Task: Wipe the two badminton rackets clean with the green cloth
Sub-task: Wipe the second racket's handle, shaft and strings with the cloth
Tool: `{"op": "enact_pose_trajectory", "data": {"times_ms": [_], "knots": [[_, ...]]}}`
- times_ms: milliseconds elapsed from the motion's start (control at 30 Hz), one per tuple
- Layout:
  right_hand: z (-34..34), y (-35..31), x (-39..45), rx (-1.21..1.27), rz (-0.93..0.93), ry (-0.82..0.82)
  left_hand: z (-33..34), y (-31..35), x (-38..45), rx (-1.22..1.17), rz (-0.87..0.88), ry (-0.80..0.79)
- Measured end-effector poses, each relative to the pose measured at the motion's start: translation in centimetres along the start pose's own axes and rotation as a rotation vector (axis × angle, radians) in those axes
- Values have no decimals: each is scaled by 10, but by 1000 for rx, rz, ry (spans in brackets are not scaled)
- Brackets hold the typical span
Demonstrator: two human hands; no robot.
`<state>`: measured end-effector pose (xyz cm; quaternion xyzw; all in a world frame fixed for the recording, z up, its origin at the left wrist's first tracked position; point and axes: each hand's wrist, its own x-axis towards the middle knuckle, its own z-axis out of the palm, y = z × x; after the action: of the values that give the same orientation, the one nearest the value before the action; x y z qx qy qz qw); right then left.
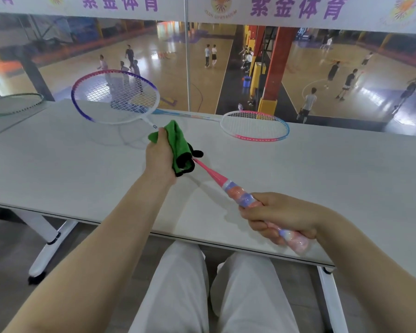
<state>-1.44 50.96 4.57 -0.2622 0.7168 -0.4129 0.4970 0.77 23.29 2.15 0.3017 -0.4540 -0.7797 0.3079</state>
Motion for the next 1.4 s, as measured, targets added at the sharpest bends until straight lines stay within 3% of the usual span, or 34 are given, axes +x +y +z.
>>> {"op": "enact_pose_trajectory", "data": {"times_ms": [167, 333, 467, 700, 900, 1033, 1167, 1400], "knots": [[-27, 12, -9, -13, 70, -65, -8, 18, 11, -152, -45, 50], [-40, 17, -10, -36, 89, -128, -11, 21, -3, -273, -88, -290], [-49, 23, -11, 36, 106, -146, -10, 25, -4, -336, -112, -334], [-52, 24, -14, -207, 9, 33, -4, 11, 12, -330, -127, -126], [-47, 24, -10, -440, -145, 304, -6, 12, 3, -110, -27, -83], [-53, 26, -9, -678, -241, 476, -3, 14, -19, 59, -13, -157], [-65, 34, -18, -700, -303, 574, -4, 16, -28, 191, 3, -211], [-93, 54, -49, -758, -220, 691, 13, -4, -38, 129, -170, -280]]}}
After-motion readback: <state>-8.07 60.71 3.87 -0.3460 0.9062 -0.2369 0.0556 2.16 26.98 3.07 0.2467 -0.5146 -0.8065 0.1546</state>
